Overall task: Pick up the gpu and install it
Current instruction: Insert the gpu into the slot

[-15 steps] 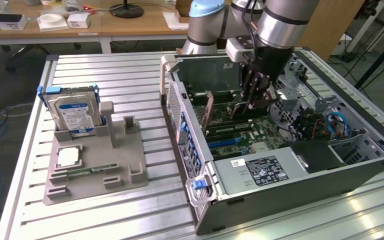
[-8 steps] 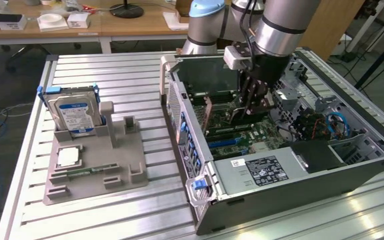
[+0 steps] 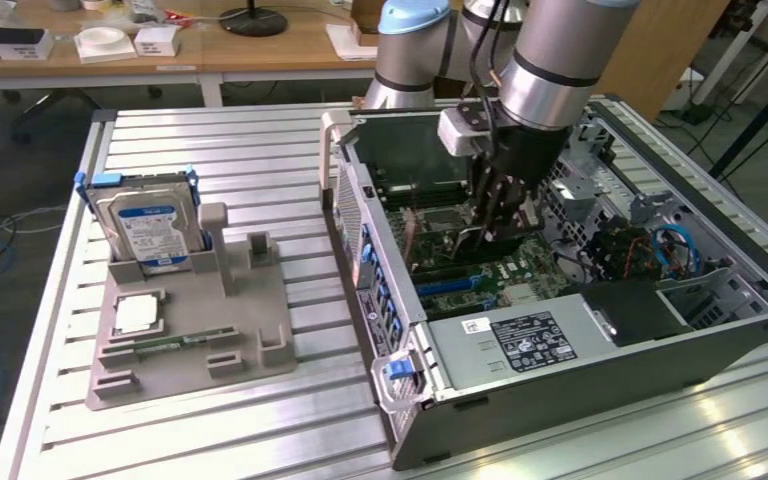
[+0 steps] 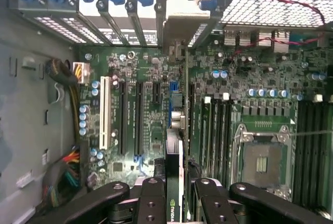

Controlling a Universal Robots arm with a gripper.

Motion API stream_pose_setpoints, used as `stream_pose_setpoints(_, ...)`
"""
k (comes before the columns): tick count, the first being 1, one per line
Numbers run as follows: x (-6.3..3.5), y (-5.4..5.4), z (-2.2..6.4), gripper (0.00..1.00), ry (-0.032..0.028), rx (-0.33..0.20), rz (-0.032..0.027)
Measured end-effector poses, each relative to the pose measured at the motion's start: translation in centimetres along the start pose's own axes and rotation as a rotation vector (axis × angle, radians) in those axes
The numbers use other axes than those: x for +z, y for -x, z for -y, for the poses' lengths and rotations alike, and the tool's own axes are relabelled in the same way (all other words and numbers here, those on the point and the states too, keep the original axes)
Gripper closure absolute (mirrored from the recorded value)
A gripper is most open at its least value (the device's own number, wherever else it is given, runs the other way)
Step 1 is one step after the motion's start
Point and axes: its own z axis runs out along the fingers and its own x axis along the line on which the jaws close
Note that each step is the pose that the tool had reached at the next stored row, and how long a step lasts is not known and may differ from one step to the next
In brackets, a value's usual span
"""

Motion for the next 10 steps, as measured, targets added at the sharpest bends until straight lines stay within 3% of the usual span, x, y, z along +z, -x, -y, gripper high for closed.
stream_pose_setpoints(4, 0.74, 0.0, -0.47, 0.74, 0.0, 0.0, -0.0007)
stream_pose_setpoints(10, 1.52, 0.0, -0.49, 0.74, -0.0001, 0.0, -0.0008)
